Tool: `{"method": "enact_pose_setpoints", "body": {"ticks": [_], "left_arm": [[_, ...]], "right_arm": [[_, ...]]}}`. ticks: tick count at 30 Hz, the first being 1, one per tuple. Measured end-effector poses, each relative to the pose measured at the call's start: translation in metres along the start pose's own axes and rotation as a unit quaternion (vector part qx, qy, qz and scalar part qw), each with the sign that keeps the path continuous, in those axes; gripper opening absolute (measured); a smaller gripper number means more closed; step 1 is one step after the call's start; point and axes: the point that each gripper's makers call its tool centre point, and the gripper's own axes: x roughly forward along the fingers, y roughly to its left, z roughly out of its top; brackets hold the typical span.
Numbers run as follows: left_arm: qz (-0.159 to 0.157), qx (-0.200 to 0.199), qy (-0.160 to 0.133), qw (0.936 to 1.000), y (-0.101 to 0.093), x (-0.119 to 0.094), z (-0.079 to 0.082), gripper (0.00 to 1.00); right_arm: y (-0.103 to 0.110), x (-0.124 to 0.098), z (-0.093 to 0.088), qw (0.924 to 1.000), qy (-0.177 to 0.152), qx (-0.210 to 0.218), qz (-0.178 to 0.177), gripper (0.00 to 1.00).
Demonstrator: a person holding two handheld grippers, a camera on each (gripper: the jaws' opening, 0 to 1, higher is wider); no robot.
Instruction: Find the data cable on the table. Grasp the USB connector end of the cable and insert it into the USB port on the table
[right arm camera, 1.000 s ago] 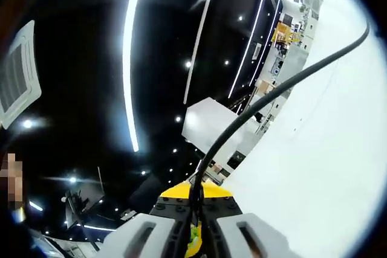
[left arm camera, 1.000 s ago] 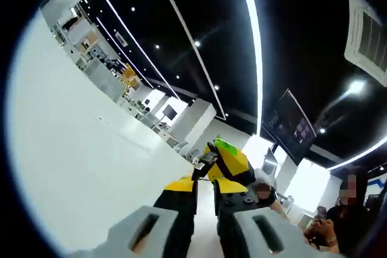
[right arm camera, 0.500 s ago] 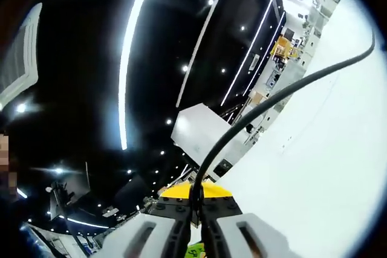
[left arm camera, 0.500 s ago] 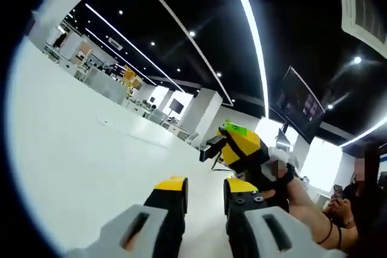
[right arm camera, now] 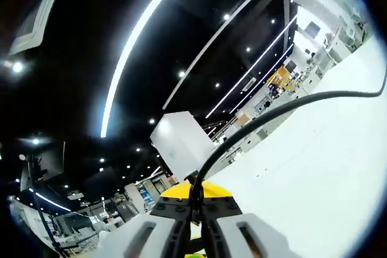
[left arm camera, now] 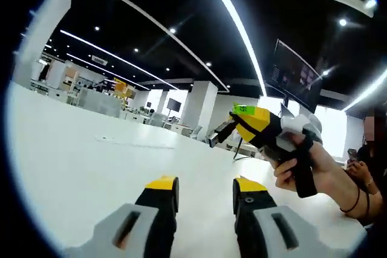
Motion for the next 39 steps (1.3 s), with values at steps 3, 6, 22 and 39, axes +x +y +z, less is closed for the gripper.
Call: {"method": "enact_pose_setpoints", "body": {"ticks": [3, 6, 22, 39], "left_arm": [[0.003, 0.006, 0.002, 1.0, 0.007, 0.007, 0.001, 0.36], [0.006, 0.005, -0.004, 1.0, 0.013, 0.015, 0.004, 0.38], [-0.024, 0.091, 0.032, 0.995, 0.058, 0.079, -0.002, 0.56], [-0.018, 0.119, 0.022, 0.9925, 0.089, 0.13, 0.008, 0.63]], "right_arm": [[-0.002, 0.0, 0.001, 0.9998, 0.003, -0.017, -0.011, 0.05], [-0.01, 0.001, 0.003, 0.9988, 0.007, -0.038, -0.031, 0.05], [-0.054, -0.014, 0.042, 0.9845, -0.013, -0.114, -0.133, 0.05], [-0.103, 0.028, 0.06, 0.9619, 0.065, -0.205, -0.169, 0.05]]}}
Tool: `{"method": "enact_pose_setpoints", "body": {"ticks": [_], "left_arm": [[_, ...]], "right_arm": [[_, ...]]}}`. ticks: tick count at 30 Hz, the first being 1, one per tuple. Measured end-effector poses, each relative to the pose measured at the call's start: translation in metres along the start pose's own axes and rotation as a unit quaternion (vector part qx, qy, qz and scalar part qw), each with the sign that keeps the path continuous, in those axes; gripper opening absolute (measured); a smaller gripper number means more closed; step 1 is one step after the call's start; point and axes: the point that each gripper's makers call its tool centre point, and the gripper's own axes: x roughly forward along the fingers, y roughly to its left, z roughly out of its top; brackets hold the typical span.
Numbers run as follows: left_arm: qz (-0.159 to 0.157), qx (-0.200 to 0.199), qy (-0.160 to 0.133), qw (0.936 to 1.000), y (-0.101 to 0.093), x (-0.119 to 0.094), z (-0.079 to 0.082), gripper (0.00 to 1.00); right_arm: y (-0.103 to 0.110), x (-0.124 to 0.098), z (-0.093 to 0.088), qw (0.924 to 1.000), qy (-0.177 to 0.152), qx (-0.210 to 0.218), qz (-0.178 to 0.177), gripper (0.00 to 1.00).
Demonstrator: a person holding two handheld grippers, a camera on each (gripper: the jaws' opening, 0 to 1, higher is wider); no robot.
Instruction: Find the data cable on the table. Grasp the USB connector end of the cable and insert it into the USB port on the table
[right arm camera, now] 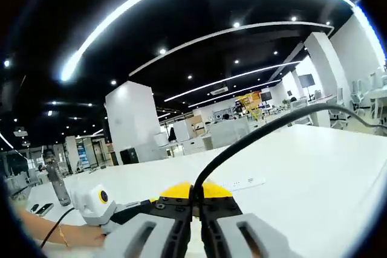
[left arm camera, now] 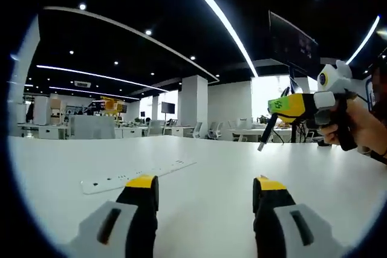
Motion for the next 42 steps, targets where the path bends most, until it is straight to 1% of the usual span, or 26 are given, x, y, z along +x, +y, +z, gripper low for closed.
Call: {"method": "enact_pose_setpoints", "body": {"ticks": [3, 5, 7, 10, 14, 17, 22, 27, 30, 33, 35, 38, 42], "left_arm": [[0.006, 0.012, 0.004, 0.9999, 0.005, 0.007, -0.001, 0.64], [0.002, 0.024, 0.006, 0.9997, 0.004, 0.013, -0.002, 0.63], [-0.002, 0.037, 0.016, 0.9992, 0.004, 0.021, -0.005, 0.62], [-0.005, 0.047, 0.03, 0.9984, 0.005, 0.03, -0.011, 0.61], [-0.006, 0.043, 0.023, 0.9988, 0.009, 0.04, -0.009, 0.6], [-0.008, 0.049, 0.019, 0.9986, 0.011, 0.048, -0.008, 0.59], [-0.015, 0.057, 0.024, 0.998, 0.012, 0.059, -0.011, 0.59], [-0.014, 0.069, 0.023, 0.9973, 0.016, 0.068, -0.012, 0.59], [-0.007, 0.07, 0.023, 0.9973, 0.023, 0.074, -0.013, 0.59], [-0.001, 0.073, 0.025, 0.997, 0.027, 0.077, -0.014, 0.58], [-0.002, 0.078, 0.027, 0.9966, 0.027, 0.078, -0.014, 0.58], [-0.004, 0.078, 0.023, 0.9967, 0.027, 0.079, -0.013, 0.58], [0.002, 0.084, 0.027, 0.9961, 0.03, 0.083, -0.014, 0.58]], "right_arm": [[-0.003, 0.008, 0.003, 0.9999, 0.004, -0.012, -0.003, 0.05], [-0.009, 0.016, 0.003, 0.9994, 0.014, -0.03, -0.007, 0.05], [-0.015, 0.02, 0.002, 0.9987, 0.022, -0.042, -0.018, 0.05], [-0.029, 0.035, 0.0, 0.9976, 0.031, -0.052, -0.033, 0.05], [-0.04, 0.047, -0.006, 0.9961, 0.042, -0.063, -0.044, 0.05], [-0.046, 0.056, -0.008, 0.9958, 0.051, -0.06, -0.046, 0.05], [-0.056, 0.075, -0.009, 0.9944, 0.063, -0.068, -0.051, 0.05], [-0.067, 0.092, -0.014, 0.9935, 0.079, -0.063, -0.053, 0.05], [-0.075, 0.102, -0.02, 0.994, 0.087, -0.041, -0.051, 0.05], [-0.082, 0.112, -0.024, 0.9922, 0.101, -0.05, -0.053, 0.05], [-0.085, 0.116, -0.025, 0.9919, 0.106, -0.047, -0.054, 0.05], [-0.091, 0.124, -0.024, 0.9925, 0.106, -0.027, -0.055, 0.05], [-0.097, 0.136, -0.022, 0.9914, 0.113, -0.027, -0.062, 0.05]]}}
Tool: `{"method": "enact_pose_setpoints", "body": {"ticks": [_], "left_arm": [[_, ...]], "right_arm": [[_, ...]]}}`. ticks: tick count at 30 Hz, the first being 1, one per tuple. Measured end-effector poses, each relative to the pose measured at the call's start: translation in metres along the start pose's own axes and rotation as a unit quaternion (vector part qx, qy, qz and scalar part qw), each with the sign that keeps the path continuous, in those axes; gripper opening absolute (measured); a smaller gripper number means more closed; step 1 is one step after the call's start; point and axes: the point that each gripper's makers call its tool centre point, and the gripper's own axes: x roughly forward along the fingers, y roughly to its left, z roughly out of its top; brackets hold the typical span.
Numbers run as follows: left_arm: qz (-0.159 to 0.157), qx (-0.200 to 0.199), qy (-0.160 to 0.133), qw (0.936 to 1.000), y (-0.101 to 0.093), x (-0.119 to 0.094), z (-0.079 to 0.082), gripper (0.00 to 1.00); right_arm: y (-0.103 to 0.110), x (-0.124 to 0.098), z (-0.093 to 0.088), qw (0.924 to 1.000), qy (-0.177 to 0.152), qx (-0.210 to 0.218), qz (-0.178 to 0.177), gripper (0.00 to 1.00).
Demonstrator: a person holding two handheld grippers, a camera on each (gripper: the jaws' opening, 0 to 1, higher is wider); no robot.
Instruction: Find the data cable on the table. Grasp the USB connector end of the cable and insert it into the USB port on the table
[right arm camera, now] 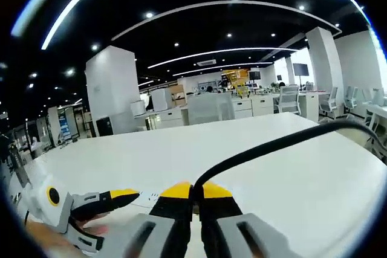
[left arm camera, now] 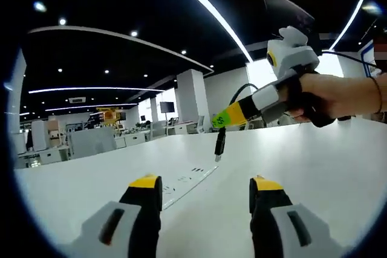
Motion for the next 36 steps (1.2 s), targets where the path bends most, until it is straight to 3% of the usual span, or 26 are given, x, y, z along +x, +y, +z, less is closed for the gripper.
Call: {"method": "enact_pose_setpoints", "body": {"ticks": [7, 16, 36], "left_arm": [[0.006, -0.005, 0.003, 1.0, 0.004, 0.003, -0.001, 0.57], [0.004, -0.014, 0.001, 0.9999, 0.003, 0.002, 0.0, 0.57], [0.004, -0.009, 0.005, 0.9999, 0.005, 0.006, -0.001, 0.57]], "right_arm": [[-0.011, 0.018, 0.006, 0.9998, 0.008, 0.01, -0.018, 0.05], [-0.018, 0.038, -0.003, 0.9988, 0.026, 0.018, -0.037, 0.05], [-0.025, 0.061, -0.013, 0.9975, 0.053, 0.0, -0.045, 0.05]]}}
